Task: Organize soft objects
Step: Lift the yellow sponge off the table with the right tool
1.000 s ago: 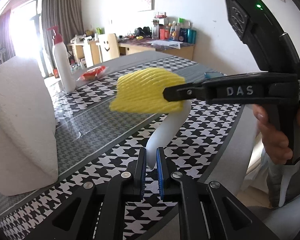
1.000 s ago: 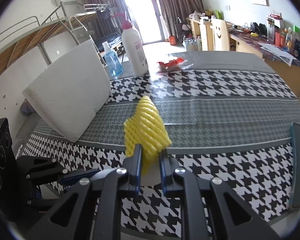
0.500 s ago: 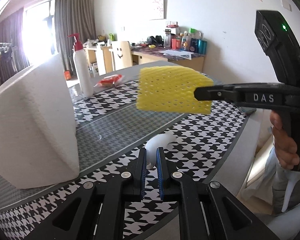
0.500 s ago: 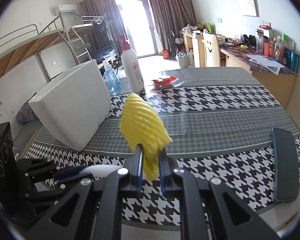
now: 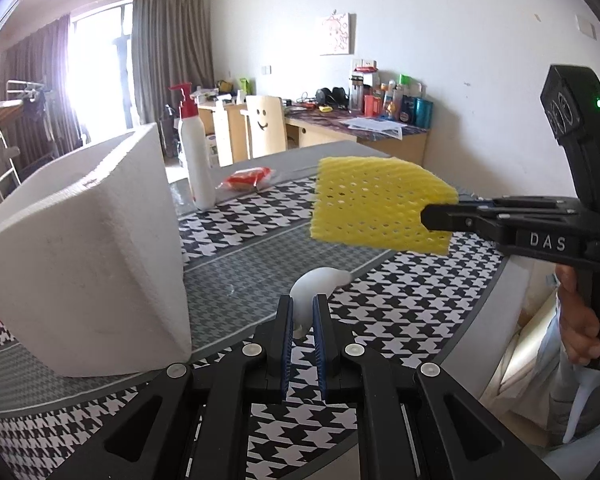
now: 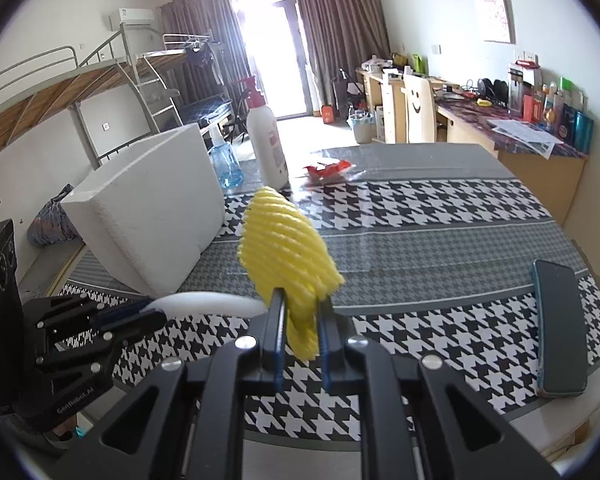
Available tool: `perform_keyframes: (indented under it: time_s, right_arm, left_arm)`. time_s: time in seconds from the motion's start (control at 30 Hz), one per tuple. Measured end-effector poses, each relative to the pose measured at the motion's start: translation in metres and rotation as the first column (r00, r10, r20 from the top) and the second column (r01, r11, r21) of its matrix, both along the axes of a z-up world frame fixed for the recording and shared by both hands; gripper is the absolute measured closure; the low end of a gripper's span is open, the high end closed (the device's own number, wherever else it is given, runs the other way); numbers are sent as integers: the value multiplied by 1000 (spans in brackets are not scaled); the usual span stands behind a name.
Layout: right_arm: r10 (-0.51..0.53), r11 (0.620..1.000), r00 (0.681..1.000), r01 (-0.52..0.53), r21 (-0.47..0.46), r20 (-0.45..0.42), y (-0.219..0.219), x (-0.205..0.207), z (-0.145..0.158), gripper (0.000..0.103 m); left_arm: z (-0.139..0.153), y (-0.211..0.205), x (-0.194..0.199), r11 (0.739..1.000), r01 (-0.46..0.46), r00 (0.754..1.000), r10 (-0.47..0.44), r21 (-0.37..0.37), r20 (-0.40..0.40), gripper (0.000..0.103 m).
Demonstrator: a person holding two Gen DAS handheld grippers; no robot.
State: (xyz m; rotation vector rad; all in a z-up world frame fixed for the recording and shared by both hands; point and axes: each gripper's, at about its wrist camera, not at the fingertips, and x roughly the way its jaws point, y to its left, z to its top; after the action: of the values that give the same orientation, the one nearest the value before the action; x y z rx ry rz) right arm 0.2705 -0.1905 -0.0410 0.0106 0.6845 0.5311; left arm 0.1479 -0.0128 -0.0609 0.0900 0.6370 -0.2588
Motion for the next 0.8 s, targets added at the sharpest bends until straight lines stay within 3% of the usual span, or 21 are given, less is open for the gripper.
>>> perform_keyframes:
  time_s: [0.8]
  right_arm:
    - [-15,1000,997,16,-5,74,5,-19,17,86]
  left_arm:
    - [32,16,1,996,-87,991,88,-19,96,92]
